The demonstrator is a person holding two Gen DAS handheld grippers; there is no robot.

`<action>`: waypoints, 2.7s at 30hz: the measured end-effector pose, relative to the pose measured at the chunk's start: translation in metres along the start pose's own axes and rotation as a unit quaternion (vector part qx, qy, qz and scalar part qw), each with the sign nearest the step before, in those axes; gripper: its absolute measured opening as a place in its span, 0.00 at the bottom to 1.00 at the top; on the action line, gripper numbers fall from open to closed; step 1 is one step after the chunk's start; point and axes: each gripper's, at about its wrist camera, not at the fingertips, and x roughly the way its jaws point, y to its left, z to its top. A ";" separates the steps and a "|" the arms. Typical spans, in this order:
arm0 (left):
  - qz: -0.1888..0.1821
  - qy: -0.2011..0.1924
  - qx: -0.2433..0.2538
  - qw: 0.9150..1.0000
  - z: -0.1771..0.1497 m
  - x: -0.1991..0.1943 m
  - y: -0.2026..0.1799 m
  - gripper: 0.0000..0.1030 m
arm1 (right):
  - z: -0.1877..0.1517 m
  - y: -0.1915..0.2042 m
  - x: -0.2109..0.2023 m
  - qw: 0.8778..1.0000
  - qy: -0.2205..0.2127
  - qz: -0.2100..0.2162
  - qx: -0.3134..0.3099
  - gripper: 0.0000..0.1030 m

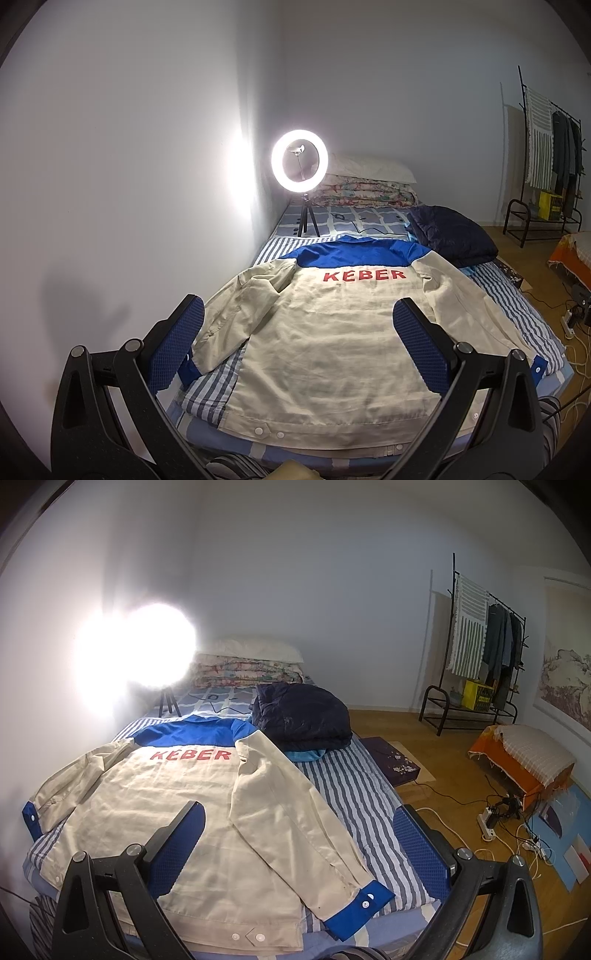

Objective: Fold large clothes

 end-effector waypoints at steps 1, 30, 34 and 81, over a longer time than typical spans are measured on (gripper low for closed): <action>0.000 0.000 -0.001 1.000 0.000 0.000 0.000 1.00 | 0.000 0.000 0.000 1.000 0.000 0.000 0.000 1.00; 0.006 0.007 -0.004 1.000 -0.008 0.008 0.005 1.00 | -0.002 0.002 0.005 1.000 0.008 -0.005 0.009 1.00; 0.008 0.009 -0.004 1.000 -0.008 0.011 0.006 1.00 | -0.001 0.004 0.006 1.000 0.008 -0.005 0.008 1.00; 0.021 0.083 -0.026 0.996 -0.098 -0.007 0.079 0.69 | -0.003 0.333 0.139 0.849 0.132 0.504 -0.088 0.65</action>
